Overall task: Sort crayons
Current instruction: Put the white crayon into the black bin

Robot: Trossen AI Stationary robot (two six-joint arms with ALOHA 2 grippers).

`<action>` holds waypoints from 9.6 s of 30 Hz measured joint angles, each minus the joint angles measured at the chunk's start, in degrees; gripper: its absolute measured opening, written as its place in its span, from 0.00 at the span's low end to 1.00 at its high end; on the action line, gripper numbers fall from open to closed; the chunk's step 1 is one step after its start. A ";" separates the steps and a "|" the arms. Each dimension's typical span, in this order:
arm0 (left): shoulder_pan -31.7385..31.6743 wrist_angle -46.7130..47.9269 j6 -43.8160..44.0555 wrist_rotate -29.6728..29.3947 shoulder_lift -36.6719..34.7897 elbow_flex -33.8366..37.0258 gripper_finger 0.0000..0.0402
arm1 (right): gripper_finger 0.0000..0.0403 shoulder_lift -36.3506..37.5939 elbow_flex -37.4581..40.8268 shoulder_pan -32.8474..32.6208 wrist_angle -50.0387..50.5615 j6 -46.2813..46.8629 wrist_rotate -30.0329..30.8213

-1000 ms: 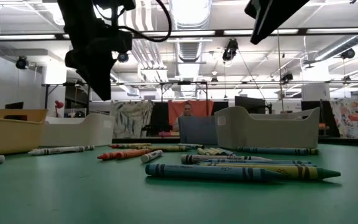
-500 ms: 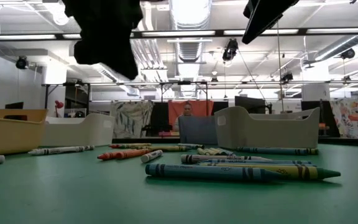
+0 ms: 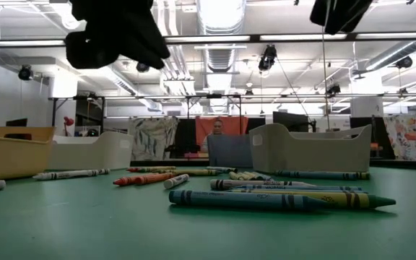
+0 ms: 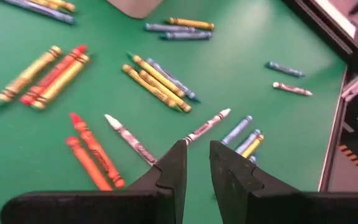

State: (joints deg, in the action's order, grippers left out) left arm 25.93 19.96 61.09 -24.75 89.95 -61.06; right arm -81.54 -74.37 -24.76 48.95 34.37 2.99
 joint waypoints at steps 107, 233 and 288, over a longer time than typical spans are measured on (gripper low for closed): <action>-1.95 2.99 -25.05 -5.88 8.40 -9.04 0.00 | 0.29 -0.15 0.12 -5.98 -3.04 -0.12 20.64; -19.30 -55.36 -67.69 -7.69 -36.94 29.33 0.38 | 0.03 -8.28 -15.01 48.14 -29.89 -48.26 -0.32; -19.30 -36.83 -70.63 -15.34 -50.97 29.38 0.38 | 0.03 -41.92 -41.22 64.07 13.49 -68.08 -6.49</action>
State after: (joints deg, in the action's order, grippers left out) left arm 6.63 -16.87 -9.54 -40.10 38.98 -31.68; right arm -123.46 -115.58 39.31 62.43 -33.71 -3.51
